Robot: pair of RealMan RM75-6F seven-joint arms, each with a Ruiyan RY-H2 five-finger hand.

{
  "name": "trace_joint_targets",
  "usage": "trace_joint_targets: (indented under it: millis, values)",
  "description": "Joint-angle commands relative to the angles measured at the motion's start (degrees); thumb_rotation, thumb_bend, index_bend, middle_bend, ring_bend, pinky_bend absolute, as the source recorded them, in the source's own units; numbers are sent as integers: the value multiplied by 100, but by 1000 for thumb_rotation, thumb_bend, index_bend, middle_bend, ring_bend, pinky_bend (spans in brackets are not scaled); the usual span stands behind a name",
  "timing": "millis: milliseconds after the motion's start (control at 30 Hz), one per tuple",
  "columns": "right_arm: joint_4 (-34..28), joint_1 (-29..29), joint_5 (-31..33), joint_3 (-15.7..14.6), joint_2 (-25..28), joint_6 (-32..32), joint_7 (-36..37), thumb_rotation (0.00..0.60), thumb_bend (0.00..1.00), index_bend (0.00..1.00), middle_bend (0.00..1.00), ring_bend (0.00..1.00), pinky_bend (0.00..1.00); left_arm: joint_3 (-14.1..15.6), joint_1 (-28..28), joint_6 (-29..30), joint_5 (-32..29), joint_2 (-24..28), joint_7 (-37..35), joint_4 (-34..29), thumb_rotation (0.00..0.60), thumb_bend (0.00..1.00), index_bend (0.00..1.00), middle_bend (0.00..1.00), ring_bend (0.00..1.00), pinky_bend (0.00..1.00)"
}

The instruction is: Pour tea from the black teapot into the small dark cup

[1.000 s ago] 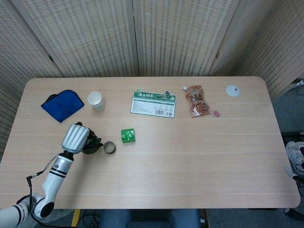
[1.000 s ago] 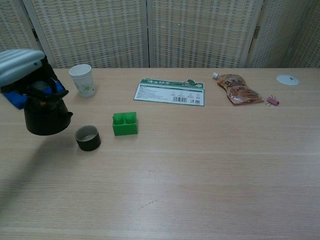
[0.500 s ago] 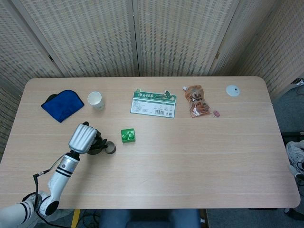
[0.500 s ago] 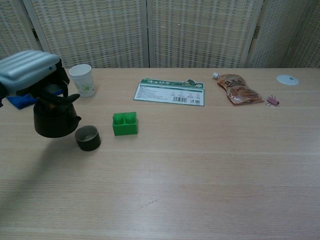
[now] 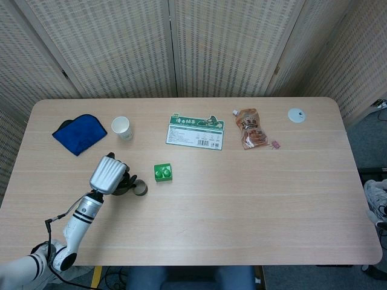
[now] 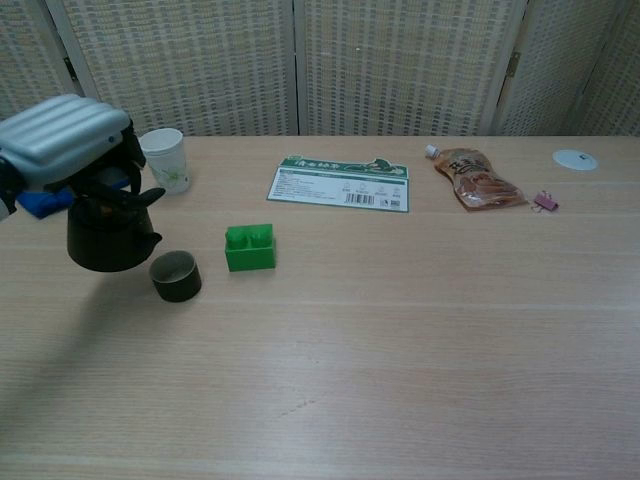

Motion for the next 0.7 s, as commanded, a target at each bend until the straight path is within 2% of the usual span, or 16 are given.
trace_joint_targets:
  millis: [33,400,533,700]
  values:
    - [-3,-1,-5,-1,0,1,0,600,87,344,298,243,257,-5,-5,11,-12,-36,24,41,392,359,1000,1000,1000,523]
    - [0,-28,-3,-9,-4,18,10,600,82,344,298,243,257,14,-45,53,42,-122,130,190,424,361,1000,1000,1000,523]
    - [13,-34,3,-11,-12,14,21,600,83,344,298,243,257,28,-61,50,60,-140,178,199,488,370,1000,1000,1000,523]
    - [25,-34,9,-8,-16,4,27,600,81,344,298,243,257,19,-72,42,35,-184,254,211,506,372,1000,1000,1000,523]
